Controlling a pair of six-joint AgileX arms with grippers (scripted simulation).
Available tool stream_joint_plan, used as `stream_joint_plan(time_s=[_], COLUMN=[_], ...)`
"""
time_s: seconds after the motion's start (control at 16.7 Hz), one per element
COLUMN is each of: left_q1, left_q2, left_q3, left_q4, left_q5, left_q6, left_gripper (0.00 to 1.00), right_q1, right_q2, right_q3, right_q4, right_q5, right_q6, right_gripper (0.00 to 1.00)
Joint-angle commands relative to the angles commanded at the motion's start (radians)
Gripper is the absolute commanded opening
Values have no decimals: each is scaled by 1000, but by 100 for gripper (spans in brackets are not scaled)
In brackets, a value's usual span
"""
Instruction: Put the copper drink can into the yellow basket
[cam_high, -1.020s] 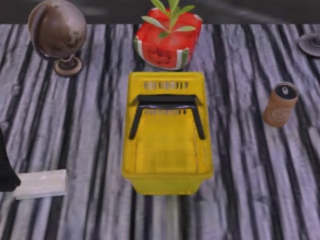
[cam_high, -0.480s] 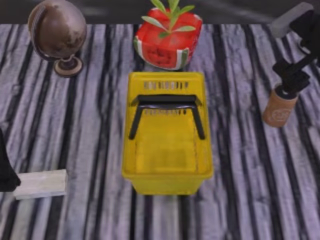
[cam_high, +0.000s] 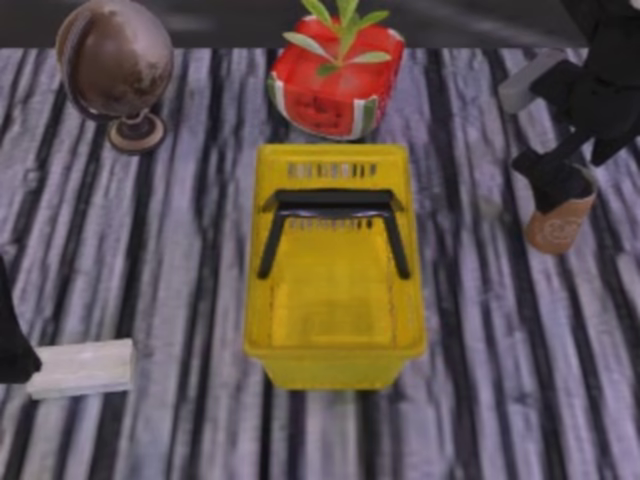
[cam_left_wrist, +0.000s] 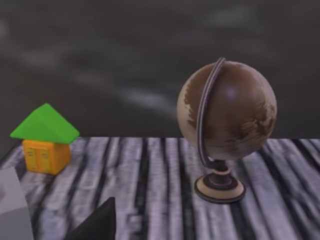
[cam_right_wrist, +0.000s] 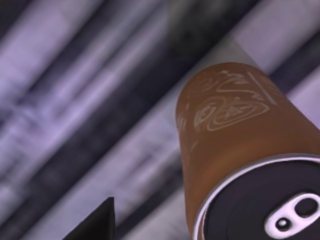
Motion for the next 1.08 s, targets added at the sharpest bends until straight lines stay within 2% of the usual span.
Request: stream_joint_plan(time_s=[0.3, 0.66, 0.9, 1.08], left_q1=[0, 0, 0, 0], left_q2=[0, 0, 0, 0], left_q3=[0, 0, 0, 0], left_q4=[0, 0, 0, 0], left_q5=[0, 0, 0, 0], left_q6=[0, 0, 0, 0], left_gripper=[100, 100, 100, 100], right_q1=[-3, 1, 1, 1], right_q2=[2, 36, 38, 38], right_q3=[-18, -132, -136, -136], right_q4=[20, 169, 174, 174], right_q5=[0, 0, 0, 0], right_q6=[-1, 1, 1, 1], right_gripper=[100, 100, 100, 77])
